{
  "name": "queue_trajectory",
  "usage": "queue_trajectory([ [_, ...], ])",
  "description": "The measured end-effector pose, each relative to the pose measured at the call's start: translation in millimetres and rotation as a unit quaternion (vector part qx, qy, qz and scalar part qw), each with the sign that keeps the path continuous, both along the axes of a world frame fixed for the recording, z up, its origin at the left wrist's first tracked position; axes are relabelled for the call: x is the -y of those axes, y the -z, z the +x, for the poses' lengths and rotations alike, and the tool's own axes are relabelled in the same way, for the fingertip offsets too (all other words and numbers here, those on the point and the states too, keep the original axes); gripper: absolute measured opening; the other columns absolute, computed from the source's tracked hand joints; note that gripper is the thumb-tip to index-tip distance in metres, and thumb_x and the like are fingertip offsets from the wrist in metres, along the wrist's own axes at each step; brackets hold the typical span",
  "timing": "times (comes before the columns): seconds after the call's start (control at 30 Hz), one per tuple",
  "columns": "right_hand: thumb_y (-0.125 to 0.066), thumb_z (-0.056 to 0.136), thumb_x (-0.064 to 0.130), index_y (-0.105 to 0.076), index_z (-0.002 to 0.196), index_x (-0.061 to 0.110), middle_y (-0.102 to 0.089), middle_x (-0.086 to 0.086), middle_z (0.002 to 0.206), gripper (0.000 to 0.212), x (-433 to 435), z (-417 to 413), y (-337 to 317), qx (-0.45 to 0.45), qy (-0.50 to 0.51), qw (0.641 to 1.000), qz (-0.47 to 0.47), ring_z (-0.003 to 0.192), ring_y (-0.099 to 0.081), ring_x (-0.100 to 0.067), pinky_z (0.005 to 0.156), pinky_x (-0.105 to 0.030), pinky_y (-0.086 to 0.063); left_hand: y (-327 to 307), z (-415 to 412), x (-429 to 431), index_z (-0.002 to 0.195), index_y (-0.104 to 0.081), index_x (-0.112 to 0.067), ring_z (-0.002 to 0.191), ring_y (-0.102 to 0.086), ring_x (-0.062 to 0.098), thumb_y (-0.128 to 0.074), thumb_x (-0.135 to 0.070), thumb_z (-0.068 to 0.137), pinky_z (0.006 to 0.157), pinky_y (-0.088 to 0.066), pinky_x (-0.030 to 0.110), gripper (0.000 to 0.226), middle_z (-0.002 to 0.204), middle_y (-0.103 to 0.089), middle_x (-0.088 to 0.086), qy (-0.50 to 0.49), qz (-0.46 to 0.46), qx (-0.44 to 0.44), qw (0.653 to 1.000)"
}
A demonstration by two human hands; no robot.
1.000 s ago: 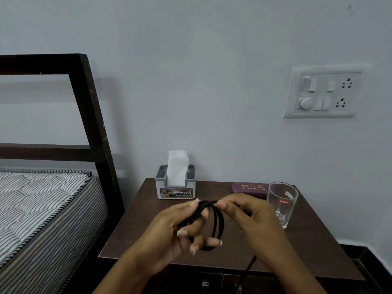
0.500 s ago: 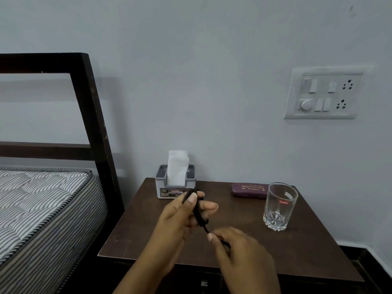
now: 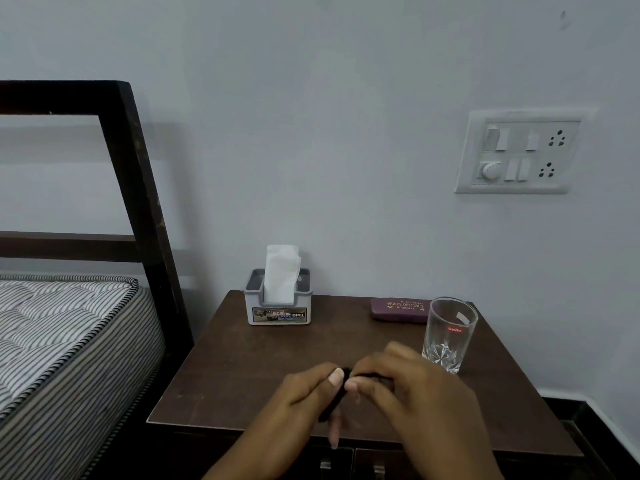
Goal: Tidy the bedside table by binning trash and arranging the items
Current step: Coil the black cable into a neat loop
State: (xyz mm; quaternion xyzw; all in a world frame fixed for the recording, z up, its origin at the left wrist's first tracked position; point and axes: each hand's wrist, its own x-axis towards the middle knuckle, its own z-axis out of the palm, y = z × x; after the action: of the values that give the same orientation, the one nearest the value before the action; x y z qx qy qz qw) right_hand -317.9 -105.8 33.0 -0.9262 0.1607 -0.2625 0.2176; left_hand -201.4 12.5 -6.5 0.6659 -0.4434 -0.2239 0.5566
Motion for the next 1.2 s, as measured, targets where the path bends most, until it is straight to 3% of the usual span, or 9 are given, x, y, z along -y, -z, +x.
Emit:
queue_trajectory([
  [0.13,-0.055,0.078,0.056,-0.061,0.087,0.054,-0.057,0.02,0.096,0.011,9.2,4.2,5.7,0.06,-0.025,0.996,0.066,0.088,-0.055,0.002,0.067,-0.018,-0.044,-6.5,-3.2,-1.8,0.078,-0.064,-0.016,0.063,-0.068,0.032,-0.041,-0.036,0.09,0.091,-0.046,0.054,0.032,0.041,-0.046,0.003,0.033,-0.03,-0.166,0.985],
  [0.43,-0.024,0.083,0.071,-0.049,0.107,0.052,-0.056,0.017,0.094,0.04,6.3,17.6,31.3,0.115,0.042,0.991,0.046,0.081,-0.058,-0.004,0.065,-0.027,-0.047,-29.9,-8.3,5.0,0.081,-0.059,0.0,0.052,-0.066,0.033,-0.044,-0.028,0.086,0.079,-0.058,0.046,0.032,0.038,-0.032,0.0,-0.054,-0.209,-0.373,0.903],
  [0.5,-0.03,0.084,0.066,-0.047,0.109,0.048,-0.055,0.016,0.096,0.035,-0.5,18.5,33.3,0.04,0.073,0.996,-0.027,0.079,-0.06,-0.006,0.059,-0.025,-0.043,-29.3,-5.5,7.0,0.085,-0.059,-0.002,0.064,-0.071,0.034,-0.045,-0.03,0.083,0.08,-0.056,0.041,0.031,0.042,-0.038,0.0,-0.08,-0.236,-0.377,0.892],
  [0.6,-0.059,0.075,0.045,-0.067,0.075,0.039,-0.058,0.014,0.066,0.01,-10.5,22.2,38.8,0.0,0.095,0.986,-0.137,0.042,-0.055,-0.009,0.037,-0.023,-0.028,-23.3,0.1,8.9,0.09,-0.057,-0.001,0.089,-0.07,0.036,-0.046,-0.028,0.084,0.084,-0.057,0.033,0.03,0.055,-0.052,0.004,-0.102,-0.257,-0.35,0.895],
  [0.83,-0.043,0.064,0.039,-0.068,0.063,0.036,-0.057,0.012,0.056,0.025,-24.7,17.1,52.0,0.035,0.012,0.978,-0.204,0.042,-0.054,-0.01,0.041,-0.016,-0.041,5.8,11.8,12.0,0.1,-0.061,-0.007,0.091,-0.07,0.027,-0.057,-0.032,0.087,0.088,-0.054,0.03,0.028,0.068,-0.068,0.008,-0.178,-0.175,-0.11,0.962],
  [0.9,-0.043,0.066,0.044,-0.063,0.065,0.039,-0.061,0.019,0.065,0.02,-26.0,13.3,40.3,0.026,-0.025,0.987,-0.159,0.046,-0.055,-0.002,0.038,-0.013,-0.038,13.3,9.7,10.8,0.097,-0.063,-0.018,0.087,-0.069,0.015,-0.056,-0.037,0.089,0.082,-0.051,0.021,0.022,0.076,-0.072,0.003,-0.171,-0.11,0.0,0.979],
  [1.0,-0.052,0.068,0.046,-0.056,0.082,0.041,-0.063,0.024,0.078,0.015,-14.0,10.8,29.9,0.037,-0.068,0.994,-0.076,0.064,-0.058,0.007,0.047,-0.006,-0.041,16.5,2.2,6.4,0.093,-0.067,-0.021,0.078,-0.064,0.005,-0.051,-0.037,0.089,0.07,-0.046,0.016,0.023,0.08,-0.07,-0.002,-0.117,-0.059,0.034,0.991],
  [1.07,-0.068,0.073,0.031,-0.061,0.083,0.037,-0.067,0.019,0.076,0.013,-6.8,10.2,25.1,0.093,-0.115,0.985,0.089,0.064,-0.063,0.0,0.056,-0.012,-0.048,15.1,-5.8,6.1,0.094,-0.068,-0.02,0.074,-0.061,0.007,-0.051,-0.039,0.086,0.071,-0.046,0.022,0.027,0.074,-0.067,-0.001,-0.077,-0.068,-0.014,0.995],
  [1.2,-0.077,0.072,0.003,-0.069,0.07,0.017,-0.067,-0.011,0.057,0.016,-7.9,6.2,17.5,0.195,-0.166,0.904,0.344,0.044,-0.062,-0.02,0.048,-0.022,-0.047,9.5,-21.9,11.8,0.095,-0.07,-0.013,0.05,-0.054,0.016,-0.048,-0.032,0.084,0.06,-0.045,0.03,0.031,0.051,-0.055,0.004,-0.065,-0.121,-0.153,0.979],
])
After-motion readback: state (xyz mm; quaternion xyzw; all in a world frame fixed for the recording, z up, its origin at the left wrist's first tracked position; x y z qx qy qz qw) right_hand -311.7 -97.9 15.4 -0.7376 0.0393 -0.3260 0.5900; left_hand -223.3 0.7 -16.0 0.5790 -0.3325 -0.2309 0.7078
